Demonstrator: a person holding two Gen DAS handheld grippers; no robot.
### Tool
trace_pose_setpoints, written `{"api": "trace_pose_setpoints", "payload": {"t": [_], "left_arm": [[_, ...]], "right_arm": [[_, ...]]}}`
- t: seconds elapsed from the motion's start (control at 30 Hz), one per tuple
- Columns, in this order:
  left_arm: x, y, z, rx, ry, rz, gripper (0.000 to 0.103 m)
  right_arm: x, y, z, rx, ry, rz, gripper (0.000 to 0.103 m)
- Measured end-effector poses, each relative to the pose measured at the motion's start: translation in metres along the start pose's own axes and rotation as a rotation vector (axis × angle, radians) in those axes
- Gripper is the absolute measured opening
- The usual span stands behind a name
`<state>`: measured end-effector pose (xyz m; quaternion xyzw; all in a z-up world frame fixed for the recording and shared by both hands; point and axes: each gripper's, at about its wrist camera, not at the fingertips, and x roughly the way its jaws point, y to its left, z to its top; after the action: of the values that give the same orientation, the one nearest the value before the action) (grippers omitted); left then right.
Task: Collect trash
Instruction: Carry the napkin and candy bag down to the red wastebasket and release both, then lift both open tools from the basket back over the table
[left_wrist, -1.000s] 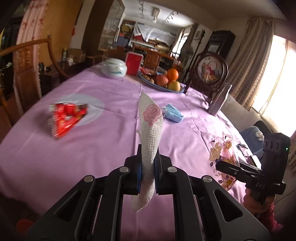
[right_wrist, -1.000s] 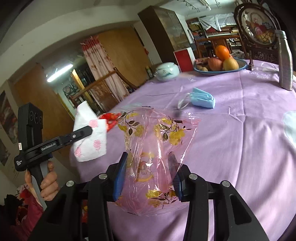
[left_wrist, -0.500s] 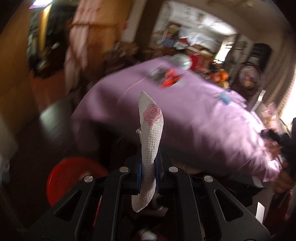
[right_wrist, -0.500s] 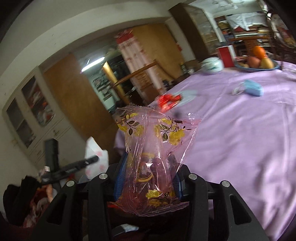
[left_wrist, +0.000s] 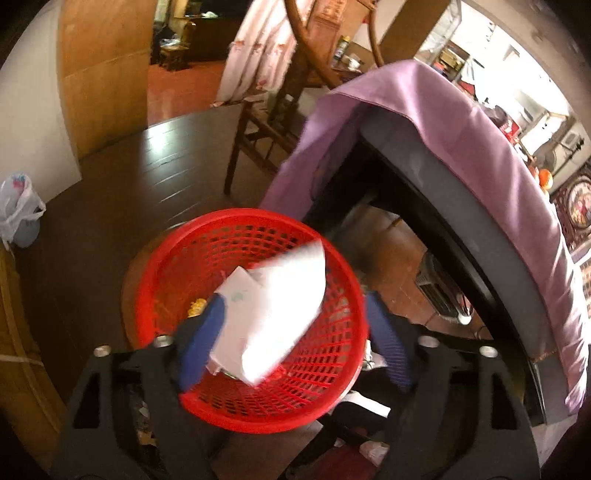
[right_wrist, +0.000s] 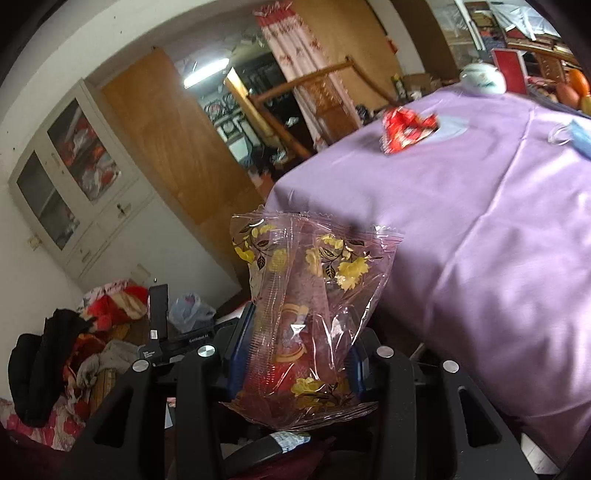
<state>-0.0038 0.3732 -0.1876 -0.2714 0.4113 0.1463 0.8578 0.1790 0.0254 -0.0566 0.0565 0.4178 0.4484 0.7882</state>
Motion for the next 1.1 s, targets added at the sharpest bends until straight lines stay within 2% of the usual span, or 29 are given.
{"api": "trace_pose_setpoints", "payload": {"t": [0.03, 0.37, 0.67, 0.7, 0.73, 0.77, 0.83, 0.93, 1.1], "left_arm": [[-0.003, 0.005, 0.000, -0.014, -0.019, 0.016, 0.087], [-0.023, 0.031, 0.003, -0.034, -0.140, 0.217, 0.093], [-0.036, 0.059, 0.002, -0.075, -0.179, 0.308, 0.094], [-0.036, 0.060, 0.002, -0.074, -0.180, 0.316, 0.094], [-0.036, 0.061, 0.001, -0.074, -0.180, 0.318, 0.095], [-0.037, 0.062, 0.001, -0.074, -0.179, 0.316, 0.095], [-0.038, 0.062, 0.001, -0.073, -0.179, 0.308, 0.095], [-0.038, 0.061, 0.003, -0.071, -0.183, 0.301, 0.095], [-0.040, 0.057, 0.002, -0.071, -0.190, 0.281, 0.095]], "right_arm": [[0.006, 0.004, -0.001, -0.003, 0.012, 0.004, 0.043], [0.091, 0.051, -0.007, -0.063, 0.173, 0.080, 0.043], [0.185, 0.101, -0.012, -0.142, 0.306, 0.136, 0.045], [0.195, 0.104, -0.013, -0.159, 0.307, 0.131, 0.049], [0.208, 0.107, -0.014, -0.178, 0.305, 0.113, 0.060], [0.215, 0.106, -0.014, -0.179, 0.303, 0.097, 0.066], [0.233, 0.102, -0.017, -0.154, 0.312, 0.060, 0.067], [0.240, 0.096, -0.023, -0.108, 0.338, 0.074, 0.067], [0.222, 0.097, -0.027, -0.152, 0.306, 0.038, 0.067]]}}
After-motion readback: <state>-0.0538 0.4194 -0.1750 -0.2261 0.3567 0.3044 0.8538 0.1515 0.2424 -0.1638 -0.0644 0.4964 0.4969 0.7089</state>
